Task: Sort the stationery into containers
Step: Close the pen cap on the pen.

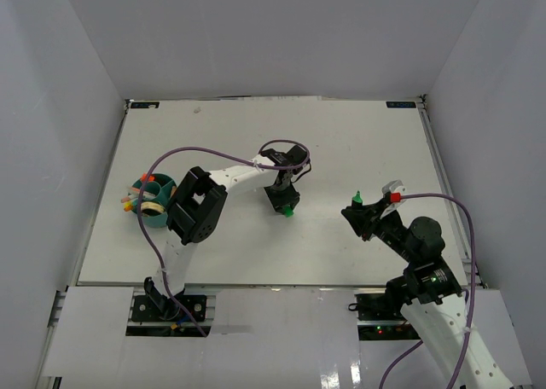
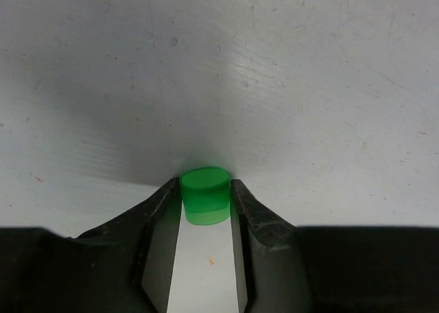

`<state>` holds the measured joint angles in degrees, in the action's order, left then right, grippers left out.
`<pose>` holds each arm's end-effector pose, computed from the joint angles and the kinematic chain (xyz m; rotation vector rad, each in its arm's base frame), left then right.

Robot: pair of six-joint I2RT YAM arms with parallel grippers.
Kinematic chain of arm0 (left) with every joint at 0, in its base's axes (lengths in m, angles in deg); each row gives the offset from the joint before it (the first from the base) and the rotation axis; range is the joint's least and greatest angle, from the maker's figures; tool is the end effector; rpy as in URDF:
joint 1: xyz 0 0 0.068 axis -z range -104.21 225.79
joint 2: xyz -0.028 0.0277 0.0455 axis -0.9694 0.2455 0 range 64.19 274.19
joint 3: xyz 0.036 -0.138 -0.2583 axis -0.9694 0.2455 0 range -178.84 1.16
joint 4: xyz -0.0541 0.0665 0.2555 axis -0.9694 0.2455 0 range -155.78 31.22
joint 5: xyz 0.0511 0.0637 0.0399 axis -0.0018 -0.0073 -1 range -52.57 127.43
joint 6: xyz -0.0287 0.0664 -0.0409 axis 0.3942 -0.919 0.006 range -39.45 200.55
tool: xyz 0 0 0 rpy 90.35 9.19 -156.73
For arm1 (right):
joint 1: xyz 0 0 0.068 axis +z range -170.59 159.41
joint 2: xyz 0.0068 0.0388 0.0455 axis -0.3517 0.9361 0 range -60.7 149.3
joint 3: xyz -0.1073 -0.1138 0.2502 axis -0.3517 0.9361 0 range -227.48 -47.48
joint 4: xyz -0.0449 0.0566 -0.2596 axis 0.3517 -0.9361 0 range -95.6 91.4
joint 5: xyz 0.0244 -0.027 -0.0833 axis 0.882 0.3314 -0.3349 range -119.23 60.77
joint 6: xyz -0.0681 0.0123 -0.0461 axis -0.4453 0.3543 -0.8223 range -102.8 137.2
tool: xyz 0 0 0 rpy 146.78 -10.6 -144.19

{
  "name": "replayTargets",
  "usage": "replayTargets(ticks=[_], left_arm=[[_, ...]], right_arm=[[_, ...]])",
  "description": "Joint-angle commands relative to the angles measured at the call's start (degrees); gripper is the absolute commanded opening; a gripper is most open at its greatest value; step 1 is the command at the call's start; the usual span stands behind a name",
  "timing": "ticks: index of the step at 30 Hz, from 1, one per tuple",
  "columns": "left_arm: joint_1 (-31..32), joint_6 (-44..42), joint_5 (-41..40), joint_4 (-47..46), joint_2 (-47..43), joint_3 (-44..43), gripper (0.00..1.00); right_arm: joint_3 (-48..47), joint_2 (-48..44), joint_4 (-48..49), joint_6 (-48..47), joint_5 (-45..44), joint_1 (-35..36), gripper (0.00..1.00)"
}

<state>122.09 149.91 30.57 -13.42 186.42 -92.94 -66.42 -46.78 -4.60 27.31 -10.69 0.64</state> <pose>0.3165 -0.3186 0.1456 -0.6041 2.8876 -0.1136 0.1143 0.0693 0.2619 -0.4126 1.5757 0.6799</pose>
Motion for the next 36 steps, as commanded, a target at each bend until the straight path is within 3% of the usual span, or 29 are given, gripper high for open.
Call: replayTargets(ticks=[1,10,15,23,36], left_arm=[[0.4,2.2,-0.1,0.8,-0.2,1.2,0.42],[0.3,0.7,-3.5,-0.1,-5.2,1.2,0.33],[0.6,-3.0,-11.4,-1.4,-11.3,1.6,0.29],[2.5,-10.8,-16.7,-13.1,-22.7,2.9,0.24],[5.3,-22.8,-18.4,-26.0,-32.8,5.8,0.22]], right_arm=[[0.0,-0.6,1.9,-0.2,0.6,-0.1,0.08],[-0.1,1.5,2.0,-0.5,2.8,-0.1,0.08],[-1.4,4.7,2.3,-0.4,4.6,-0.1,0.08],[0.0,14.7,15.0,6.9,10.1,0.0,0.08],[-7.9,34.8,27.2,7.6,1.6,11.9,0.08]])
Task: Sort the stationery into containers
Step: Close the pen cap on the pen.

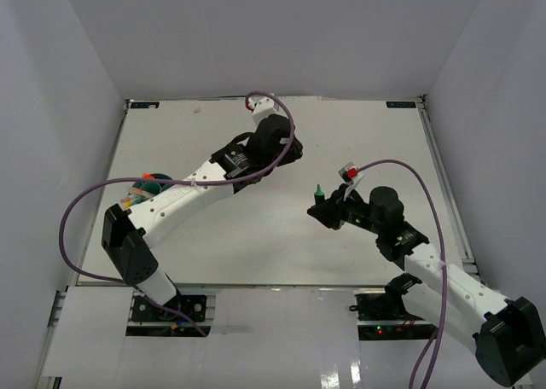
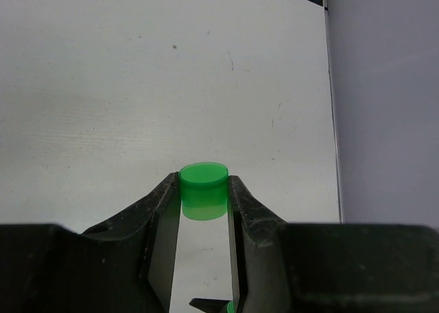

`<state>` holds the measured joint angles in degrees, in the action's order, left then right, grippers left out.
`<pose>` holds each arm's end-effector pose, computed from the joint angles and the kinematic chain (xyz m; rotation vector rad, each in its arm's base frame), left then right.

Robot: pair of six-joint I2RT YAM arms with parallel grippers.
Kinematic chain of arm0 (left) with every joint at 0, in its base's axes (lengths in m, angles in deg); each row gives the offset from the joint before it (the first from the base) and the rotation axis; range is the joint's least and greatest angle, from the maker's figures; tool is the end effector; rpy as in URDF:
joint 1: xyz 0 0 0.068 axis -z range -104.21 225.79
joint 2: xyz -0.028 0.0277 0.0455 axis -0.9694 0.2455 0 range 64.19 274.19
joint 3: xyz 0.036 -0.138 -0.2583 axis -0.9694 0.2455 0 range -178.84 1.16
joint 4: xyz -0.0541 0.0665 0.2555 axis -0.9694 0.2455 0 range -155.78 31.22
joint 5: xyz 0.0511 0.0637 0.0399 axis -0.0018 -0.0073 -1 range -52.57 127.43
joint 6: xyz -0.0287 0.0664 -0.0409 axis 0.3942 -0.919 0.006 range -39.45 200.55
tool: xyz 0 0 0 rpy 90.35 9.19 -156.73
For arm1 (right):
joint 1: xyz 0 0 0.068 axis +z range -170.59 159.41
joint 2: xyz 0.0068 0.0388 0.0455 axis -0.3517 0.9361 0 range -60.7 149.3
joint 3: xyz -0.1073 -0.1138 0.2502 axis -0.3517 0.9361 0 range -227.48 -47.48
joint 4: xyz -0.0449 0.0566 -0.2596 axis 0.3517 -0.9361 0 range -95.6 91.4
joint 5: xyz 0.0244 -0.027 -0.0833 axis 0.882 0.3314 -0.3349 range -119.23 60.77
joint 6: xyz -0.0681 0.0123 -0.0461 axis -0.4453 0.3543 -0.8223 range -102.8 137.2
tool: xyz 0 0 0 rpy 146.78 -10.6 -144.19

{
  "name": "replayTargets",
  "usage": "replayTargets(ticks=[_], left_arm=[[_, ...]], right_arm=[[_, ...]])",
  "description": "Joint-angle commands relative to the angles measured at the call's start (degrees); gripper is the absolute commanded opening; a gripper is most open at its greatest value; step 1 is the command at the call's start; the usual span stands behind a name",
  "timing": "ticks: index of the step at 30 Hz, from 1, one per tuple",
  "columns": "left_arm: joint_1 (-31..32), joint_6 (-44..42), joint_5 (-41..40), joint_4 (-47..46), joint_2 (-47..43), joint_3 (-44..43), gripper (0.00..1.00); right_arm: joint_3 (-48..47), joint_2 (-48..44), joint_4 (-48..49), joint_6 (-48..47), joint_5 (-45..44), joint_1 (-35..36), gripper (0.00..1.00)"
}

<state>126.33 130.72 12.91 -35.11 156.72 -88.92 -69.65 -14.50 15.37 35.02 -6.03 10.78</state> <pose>0.2812 -0.2942 0.3728 -0.2442 2.1343 -0.5940 0.1694 0.1369 0.2475 -0.5225 1.7597 0.9689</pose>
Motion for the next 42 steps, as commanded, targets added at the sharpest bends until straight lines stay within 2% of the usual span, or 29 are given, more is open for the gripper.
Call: replayTargets(ticks=[1,7,13,21,42], left_arm=[[1.6,-4.2,-0.1,-5.0,-3.5,2.2,0.22],[4.6,-9.1,-0.3,-12.5,-6.8,7.2,0.21],[5.6,-10.5,-1.1,-17.0,-10.9,12.3,0.21],[5.8,-12.5,-2.3,-19.7,-12.6,14.1,0.21],[6.7,-15.7,1.5,-22.4,-12.8,16.1,0.21]], right_arm=[[-5.2,3.4,8.5,-0.2,-3.0,2.0,0.08],[-9.3,9.4,11.2,0.5,-1.9,2.7,0.08],[-10.8,13.0,13.4,1.4,-1.2,2.7,0.08],[-11.7,14.4,13.7,2.0,0.9,2.9,0.08],[-13.5,14.6,12.2,0.5,0.4,3.1,0.08]])
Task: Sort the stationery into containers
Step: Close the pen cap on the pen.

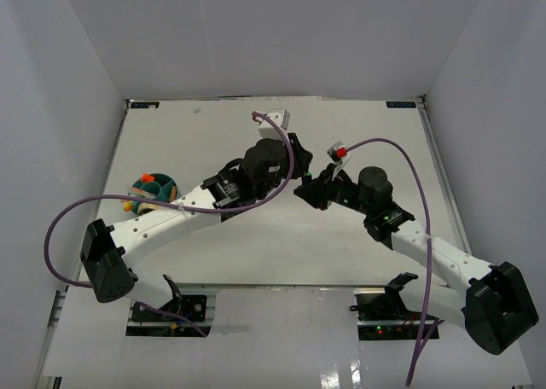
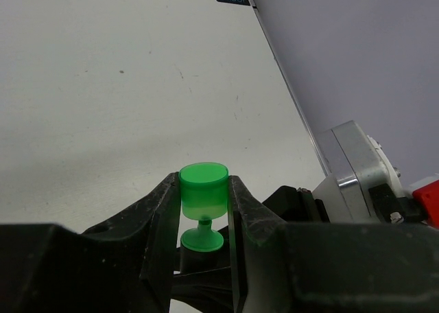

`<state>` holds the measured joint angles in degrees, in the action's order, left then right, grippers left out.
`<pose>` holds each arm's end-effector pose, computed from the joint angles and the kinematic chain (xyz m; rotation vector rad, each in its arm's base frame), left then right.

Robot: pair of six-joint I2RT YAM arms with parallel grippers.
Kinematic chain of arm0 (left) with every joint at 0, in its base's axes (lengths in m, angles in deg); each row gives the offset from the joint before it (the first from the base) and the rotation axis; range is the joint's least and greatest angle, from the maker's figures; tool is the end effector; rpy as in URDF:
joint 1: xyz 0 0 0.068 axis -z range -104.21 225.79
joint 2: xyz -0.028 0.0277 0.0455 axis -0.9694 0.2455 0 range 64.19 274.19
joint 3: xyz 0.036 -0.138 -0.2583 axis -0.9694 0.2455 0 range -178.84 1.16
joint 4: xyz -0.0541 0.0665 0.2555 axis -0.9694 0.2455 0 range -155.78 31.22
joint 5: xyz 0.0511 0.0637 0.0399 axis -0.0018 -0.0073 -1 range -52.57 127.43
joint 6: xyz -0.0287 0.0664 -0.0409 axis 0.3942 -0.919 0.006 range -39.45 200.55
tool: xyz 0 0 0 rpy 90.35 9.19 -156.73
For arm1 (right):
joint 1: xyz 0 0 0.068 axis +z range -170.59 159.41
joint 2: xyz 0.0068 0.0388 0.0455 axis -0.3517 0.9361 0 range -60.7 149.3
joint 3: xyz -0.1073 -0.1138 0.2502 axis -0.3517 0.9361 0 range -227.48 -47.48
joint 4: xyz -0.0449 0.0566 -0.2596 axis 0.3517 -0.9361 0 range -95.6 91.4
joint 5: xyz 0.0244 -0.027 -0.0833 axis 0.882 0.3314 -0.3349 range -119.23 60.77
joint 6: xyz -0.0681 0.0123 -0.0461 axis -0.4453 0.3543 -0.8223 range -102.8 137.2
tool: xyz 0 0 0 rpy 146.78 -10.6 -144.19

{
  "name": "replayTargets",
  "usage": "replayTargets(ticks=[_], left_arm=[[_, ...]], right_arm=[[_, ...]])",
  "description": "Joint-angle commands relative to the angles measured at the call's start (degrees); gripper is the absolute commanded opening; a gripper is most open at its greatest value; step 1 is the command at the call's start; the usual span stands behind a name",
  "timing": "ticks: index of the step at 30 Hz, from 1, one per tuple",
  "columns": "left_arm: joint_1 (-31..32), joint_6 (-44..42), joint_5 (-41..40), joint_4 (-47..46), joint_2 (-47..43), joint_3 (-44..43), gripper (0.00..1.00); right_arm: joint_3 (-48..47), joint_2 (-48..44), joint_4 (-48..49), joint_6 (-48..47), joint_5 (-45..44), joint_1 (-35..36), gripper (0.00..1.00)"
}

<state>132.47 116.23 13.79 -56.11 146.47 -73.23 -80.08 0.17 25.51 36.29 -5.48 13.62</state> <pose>0.2302 -0.2972 0.3801 0.0597 1.9146 -0.7263 0.2085 0.1772 0.2866 -0.5571 1.6531 1.0360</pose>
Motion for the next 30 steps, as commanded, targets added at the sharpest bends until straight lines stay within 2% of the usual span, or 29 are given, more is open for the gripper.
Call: replayTargets(ticks=[1,21,30], left_arm=[[0.6,-1.3,0.6,-1.5,-2.6,0.5,0.21],[2.5,-5.2,-3.2,-1.7,-4.1,3.1,0.20],[2.5,-4.5,1.2,-1.6,-5.0,4.5,0.21]], right_arm=[[-3.2,0.0,2.1,-0.7,0.0,0.2,0.08],[-3.6,-1.6,1.3,-2.0,-0.7,0.2,0.08],[-3.3,-2.7,1.9,-1.7,-0.6,0.3,0.08]])
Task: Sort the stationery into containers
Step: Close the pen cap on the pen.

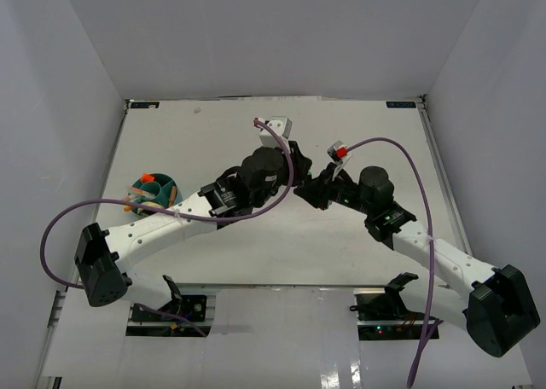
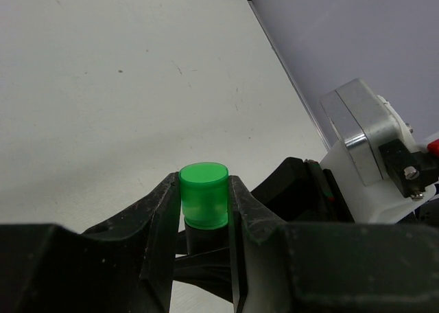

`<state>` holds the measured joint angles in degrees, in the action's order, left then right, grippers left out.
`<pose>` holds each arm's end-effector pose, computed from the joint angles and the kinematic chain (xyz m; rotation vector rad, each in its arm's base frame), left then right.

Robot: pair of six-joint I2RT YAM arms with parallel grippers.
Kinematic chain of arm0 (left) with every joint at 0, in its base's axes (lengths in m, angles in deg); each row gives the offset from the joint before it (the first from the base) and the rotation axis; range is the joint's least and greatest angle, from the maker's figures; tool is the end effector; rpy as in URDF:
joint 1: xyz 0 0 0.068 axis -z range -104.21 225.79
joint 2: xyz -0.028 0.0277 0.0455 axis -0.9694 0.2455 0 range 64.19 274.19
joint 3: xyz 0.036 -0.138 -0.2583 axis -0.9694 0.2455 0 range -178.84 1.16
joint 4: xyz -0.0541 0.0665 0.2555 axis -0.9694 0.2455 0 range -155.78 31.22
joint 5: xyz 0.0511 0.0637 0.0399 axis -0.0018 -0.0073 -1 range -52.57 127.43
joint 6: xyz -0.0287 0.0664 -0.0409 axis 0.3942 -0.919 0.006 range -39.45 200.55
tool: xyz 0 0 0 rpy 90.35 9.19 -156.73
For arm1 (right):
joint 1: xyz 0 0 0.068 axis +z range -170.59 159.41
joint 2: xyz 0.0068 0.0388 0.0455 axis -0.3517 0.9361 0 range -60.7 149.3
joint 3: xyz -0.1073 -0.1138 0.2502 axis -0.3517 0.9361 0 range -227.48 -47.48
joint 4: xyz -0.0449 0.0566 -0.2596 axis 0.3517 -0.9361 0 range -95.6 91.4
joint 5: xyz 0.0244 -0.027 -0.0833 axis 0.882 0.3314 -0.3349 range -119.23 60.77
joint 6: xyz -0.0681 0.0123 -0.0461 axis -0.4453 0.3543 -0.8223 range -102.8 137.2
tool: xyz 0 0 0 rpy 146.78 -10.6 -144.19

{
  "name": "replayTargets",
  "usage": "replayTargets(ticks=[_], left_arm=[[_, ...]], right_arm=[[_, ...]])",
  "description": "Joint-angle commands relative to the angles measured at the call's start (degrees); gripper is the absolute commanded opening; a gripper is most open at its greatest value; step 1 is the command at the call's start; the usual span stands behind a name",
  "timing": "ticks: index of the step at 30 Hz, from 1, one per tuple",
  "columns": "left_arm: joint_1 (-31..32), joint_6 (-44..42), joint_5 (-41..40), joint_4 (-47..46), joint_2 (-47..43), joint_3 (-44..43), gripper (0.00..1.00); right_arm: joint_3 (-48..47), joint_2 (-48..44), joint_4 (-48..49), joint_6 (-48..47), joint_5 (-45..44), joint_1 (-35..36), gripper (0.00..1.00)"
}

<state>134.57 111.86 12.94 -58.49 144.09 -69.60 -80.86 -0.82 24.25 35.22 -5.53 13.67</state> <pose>0.2144 -0.2956 0.3754 0.1489 1.8840 -0.7011 0.2065 0.1761 0.2932 -0.5714 1.6356 1.0230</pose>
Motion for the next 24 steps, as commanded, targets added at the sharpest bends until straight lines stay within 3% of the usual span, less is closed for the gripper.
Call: replayTargets(ticks=[1,11,14,24], left_arm=[[0.5,0.3,3.1,0.7,-2.7,1.3,0.22],[1.5,1.4,4.7,0.5,-3.2,3.1,0.25],[1.6,1.2,4.4,0.6,-4.0,3.6,0.31],[1.6,-0.6,2.6,0.5,-6.2,4.2,0.77]], right_arm=[[-2.5,-1.7,3.4,-0.7,-0.5,0.2,0.08],[-2.6,-2.0,4.2,-0.4,-0.5,0.2,0.08],[-2.6,-2.5,4.1,-0.9,-0.7,0.2,0.08],[-1.2,-2.8,4.4,-1.1,-0.4,0.3,0.08]])
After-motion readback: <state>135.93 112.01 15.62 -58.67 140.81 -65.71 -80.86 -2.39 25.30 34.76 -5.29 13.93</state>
